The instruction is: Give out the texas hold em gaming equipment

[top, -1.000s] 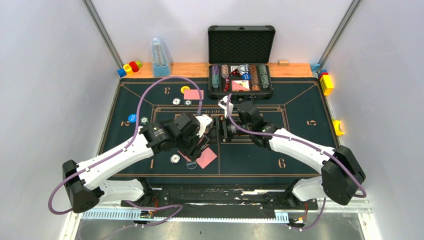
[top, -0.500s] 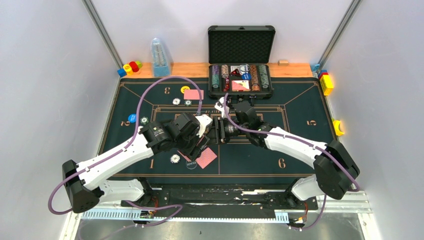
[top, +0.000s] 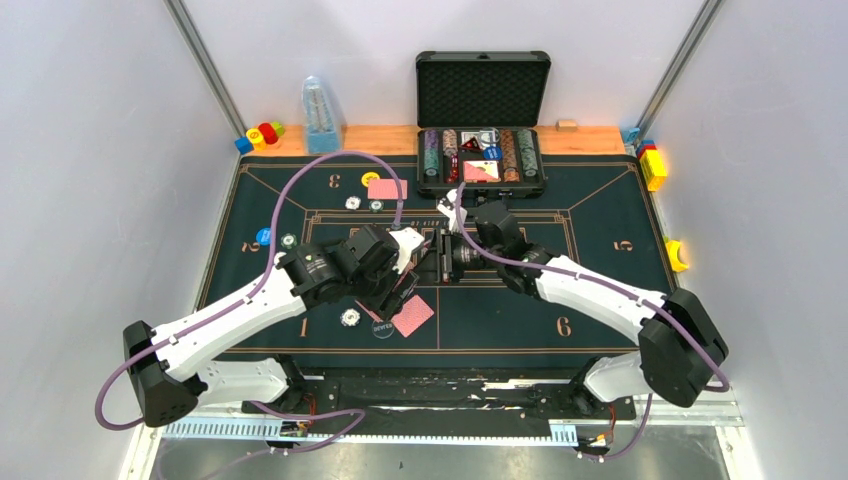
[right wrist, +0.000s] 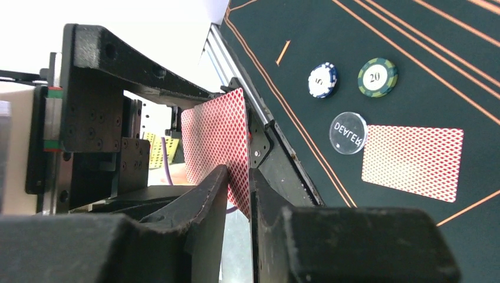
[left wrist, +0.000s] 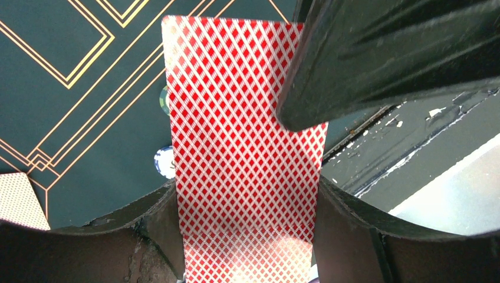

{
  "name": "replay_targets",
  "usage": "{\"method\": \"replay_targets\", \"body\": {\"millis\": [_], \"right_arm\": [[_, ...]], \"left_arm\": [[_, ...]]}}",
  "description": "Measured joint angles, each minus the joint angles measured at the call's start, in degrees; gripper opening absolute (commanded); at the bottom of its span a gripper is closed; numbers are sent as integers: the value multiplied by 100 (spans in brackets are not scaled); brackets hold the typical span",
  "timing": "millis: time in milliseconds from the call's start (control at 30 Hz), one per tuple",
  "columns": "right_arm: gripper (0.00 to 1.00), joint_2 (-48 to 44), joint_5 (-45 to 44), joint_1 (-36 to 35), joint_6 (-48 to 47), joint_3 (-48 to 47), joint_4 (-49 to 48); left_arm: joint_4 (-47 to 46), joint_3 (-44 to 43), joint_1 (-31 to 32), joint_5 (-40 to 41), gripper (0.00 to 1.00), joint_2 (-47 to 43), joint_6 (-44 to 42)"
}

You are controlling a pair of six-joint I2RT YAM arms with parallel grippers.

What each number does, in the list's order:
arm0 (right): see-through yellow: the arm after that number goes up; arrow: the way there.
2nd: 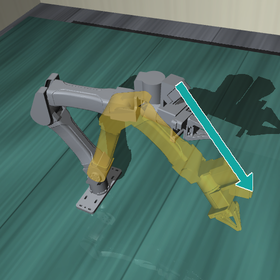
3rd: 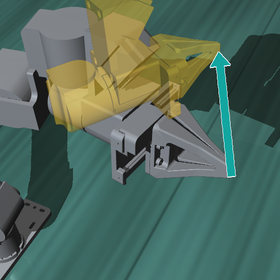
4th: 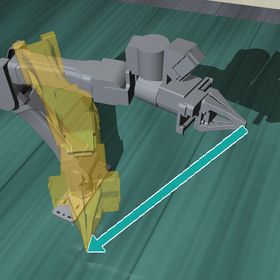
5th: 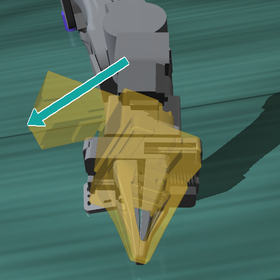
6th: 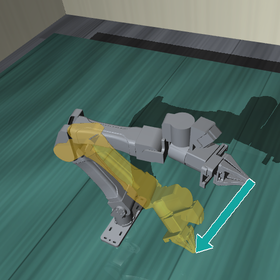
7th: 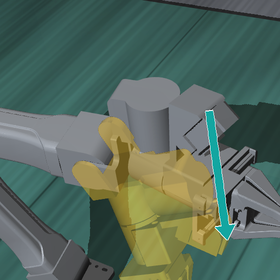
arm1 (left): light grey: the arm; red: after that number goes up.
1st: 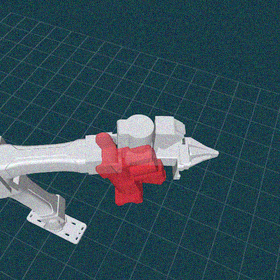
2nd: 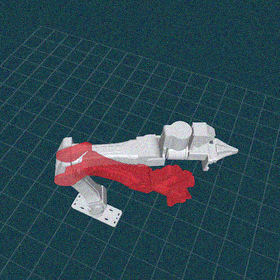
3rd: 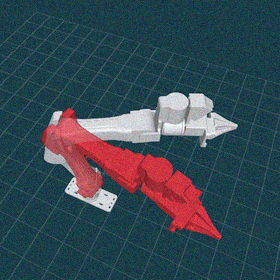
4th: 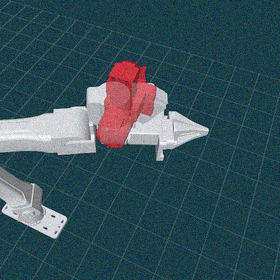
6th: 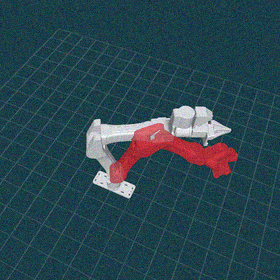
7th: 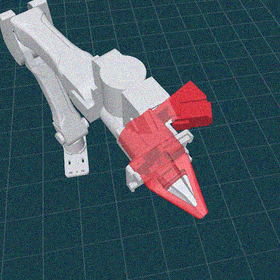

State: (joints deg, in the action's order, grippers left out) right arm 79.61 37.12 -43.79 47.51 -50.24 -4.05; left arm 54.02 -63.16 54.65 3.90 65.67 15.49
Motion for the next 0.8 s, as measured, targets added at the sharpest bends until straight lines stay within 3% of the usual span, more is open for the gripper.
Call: {"method": "replay_targets", "body": {"millis": [233, 333, 533, 800], "right_arm": [[17, -291, -385, 105, -74, 0, 164], [0, -398, -492, 146, -114, 0, 175], [0, -872, -774, 321, -175, 251, 205], [0, -2557, -1327, 887, -162, 1305, 164]], "left_arm": [[20, 0, 0, 0, 0, 0, 0], [20, 0, 0, 0, 0, 0, 0], [22, 0, 0, 0, 0, 2, 0], [22, 0, 0, 20, 0, 0, 2]]}}
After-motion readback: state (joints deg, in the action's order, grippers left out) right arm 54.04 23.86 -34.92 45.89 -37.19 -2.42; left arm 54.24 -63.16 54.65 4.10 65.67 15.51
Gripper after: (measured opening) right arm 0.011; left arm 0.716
